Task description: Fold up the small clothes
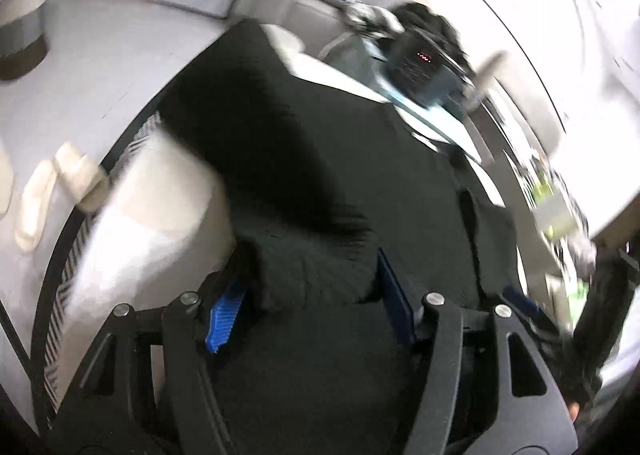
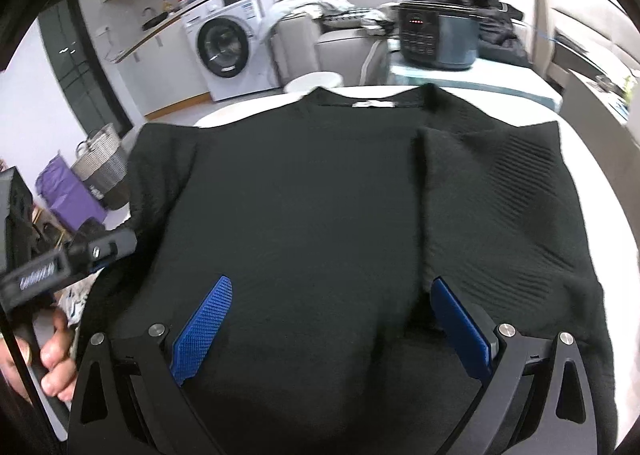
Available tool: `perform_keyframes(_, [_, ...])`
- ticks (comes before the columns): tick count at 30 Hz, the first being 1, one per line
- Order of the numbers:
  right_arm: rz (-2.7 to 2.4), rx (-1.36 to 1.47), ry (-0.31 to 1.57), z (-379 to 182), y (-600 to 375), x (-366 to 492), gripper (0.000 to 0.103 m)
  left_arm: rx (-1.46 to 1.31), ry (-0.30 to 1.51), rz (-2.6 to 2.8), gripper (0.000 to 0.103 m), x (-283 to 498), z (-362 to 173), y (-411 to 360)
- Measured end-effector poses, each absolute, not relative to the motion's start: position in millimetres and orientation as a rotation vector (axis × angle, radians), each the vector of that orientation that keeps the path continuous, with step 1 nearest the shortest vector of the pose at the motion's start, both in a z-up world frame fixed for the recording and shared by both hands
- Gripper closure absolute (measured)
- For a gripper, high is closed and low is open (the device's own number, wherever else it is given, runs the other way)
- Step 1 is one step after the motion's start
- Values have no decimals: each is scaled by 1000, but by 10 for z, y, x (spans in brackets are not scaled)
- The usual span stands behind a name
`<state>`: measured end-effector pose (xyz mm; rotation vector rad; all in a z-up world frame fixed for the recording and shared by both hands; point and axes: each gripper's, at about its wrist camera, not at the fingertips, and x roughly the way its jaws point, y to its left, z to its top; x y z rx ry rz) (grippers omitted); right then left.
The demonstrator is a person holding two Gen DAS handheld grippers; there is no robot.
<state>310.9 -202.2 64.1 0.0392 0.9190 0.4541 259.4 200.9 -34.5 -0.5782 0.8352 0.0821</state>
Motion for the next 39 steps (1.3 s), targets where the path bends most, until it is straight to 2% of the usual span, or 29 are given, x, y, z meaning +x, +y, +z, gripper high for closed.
perform_keyframes(5, [534, 2, 917, 670, -1628, 3081, 2, -648, 783, 80, 44, 2535, -428, 2309])
perform_keyframes(7, [550, -13, 912, 681, -1506, 3065, 2, -660, 754, 101, 57, 2570, -421, 2329])
perform_keyframes(8, [552, -14, 910, 687, -1489, 3065, 2, -658, 743, 92, 79, 2485, -451, 2335])
perform_keyframes(9, [556, -9, 908, 697, -1466, 3067, 2, -641, 732, 79, 89, 2494, -442, 2298])
perform_keyframes(15, [661, -51, 876, 807, -1215, 3013, 2, -662, 694, 11, 90, 2391, -269, 2272])
perform_keyframes(21, [785, -140, 895, 630, -671, 2961, 4, -683, 708, 15, 90, 2328, -175, 2348])
perform_keyframes(25, [848, -104, 922, 539, -412, 3060, 19, -691, 721, 19, 90, 2261, -165, 2420])
perform_keyframes(27, [871, -85, 918, 543, -327, 3105, 20, -698, 721, 16, 90, 2237, -166, 2443])
perform_keyframes(29, [887, -87, 900, 544, -251, 3125, 28, -698, 727, 11, 90, 2205, -178, 2451])
perform_keyframes(30, [893, -85, 895, 541, -210, 3134, 36, -698, 734, 9, 90, 2190, -182, 2460])
perform_keyframes(32, [911, -55, 892, 532, -177, 3171, 60, -693, 761, 17, 86, 2183, -191, 2450])
perform_keyframes(33, [908, -47, 891, 532, -180, 3186, 82, -693, 779, 24, 74, 2181, -198, 2445])
perform_keyframes(34, [903, -33, 884, 526, -184, 3192, 94, -703, 791, 36, 65, 2137, -213, 2469])
perform_keyframes(35, [896, -27, 876, 527, -183, 3196, 95, -721, 785, 47, 48, 2079, -237, 2495])
perform_keyframes(36, [884, -18, 859, 535, -214, 3191, 96, -745, 768, 58, 40, 2006, -261, 2540])
perform_keyframes(39, [871, 10, 868, 545, -269, 3211, 97, -831, 739, 72, 39, 1835, -378, 2724])
